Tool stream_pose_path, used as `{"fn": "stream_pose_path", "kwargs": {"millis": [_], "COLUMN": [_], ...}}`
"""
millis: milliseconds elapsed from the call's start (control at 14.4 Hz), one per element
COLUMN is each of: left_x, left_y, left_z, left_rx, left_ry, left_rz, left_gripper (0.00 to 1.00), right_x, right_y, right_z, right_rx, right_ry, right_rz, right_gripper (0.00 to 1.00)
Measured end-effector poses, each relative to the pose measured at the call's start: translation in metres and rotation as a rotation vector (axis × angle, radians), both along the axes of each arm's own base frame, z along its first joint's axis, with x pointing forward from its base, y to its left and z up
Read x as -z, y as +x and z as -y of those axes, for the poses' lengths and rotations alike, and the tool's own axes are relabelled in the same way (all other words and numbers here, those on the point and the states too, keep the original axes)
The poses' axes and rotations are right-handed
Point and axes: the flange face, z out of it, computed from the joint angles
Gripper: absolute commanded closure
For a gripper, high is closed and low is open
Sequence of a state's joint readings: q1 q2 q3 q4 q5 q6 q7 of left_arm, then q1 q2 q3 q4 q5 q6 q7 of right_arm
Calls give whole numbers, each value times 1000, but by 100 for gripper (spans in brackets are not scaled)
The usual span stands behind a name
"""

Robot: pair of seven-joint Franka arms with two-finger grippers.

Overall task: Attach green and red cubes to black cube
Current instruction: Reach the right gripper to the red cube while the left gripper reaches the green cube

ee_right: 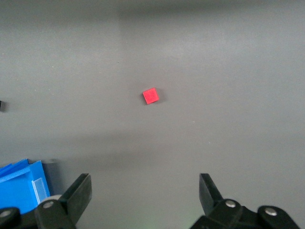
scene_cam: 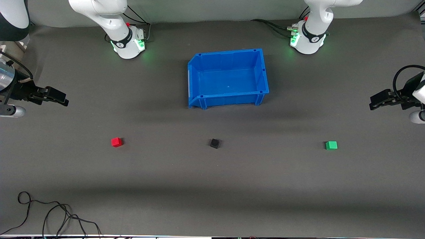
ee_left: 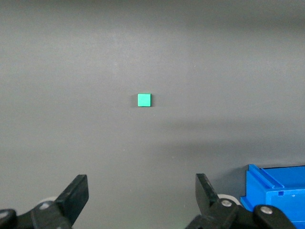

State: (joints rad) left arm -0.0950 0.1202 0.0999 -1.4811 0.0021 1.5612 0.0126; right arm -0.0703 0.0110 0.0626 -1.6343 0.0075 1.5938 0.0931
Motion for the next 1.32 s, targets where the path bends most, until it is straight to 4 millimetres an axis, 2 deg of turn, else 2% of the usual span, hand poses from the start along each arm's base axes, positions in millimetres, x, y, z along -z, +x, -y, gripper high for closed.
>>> {"fn": "stream_pose_path", "kwargs": {"millis": [416, 832, 1109, 1317], "left_x": [-3, 4, 38, 60], "left_y": [0, 2, 9, 16], "left_z": [4, 2, -1, 1], "left_rx": [-7, -32, -151, -295], "left_ry": [12, 16, 31, 49], "left_rz": [7, -8, -71, -95], "left_gripper": [0, 0, 0, 0], "right_x": [-1, 16, 44, 86], "right_y": [1, 10, 24, 40], "right_z": [0, 1, 1, -8], "right_rx": [0, -25, -78, -104], "right_ry": [0, 4, 13, 21], "right_rz": [3, -27, -69, -123], "right_gripper": [0, 0, 0, 0]}}
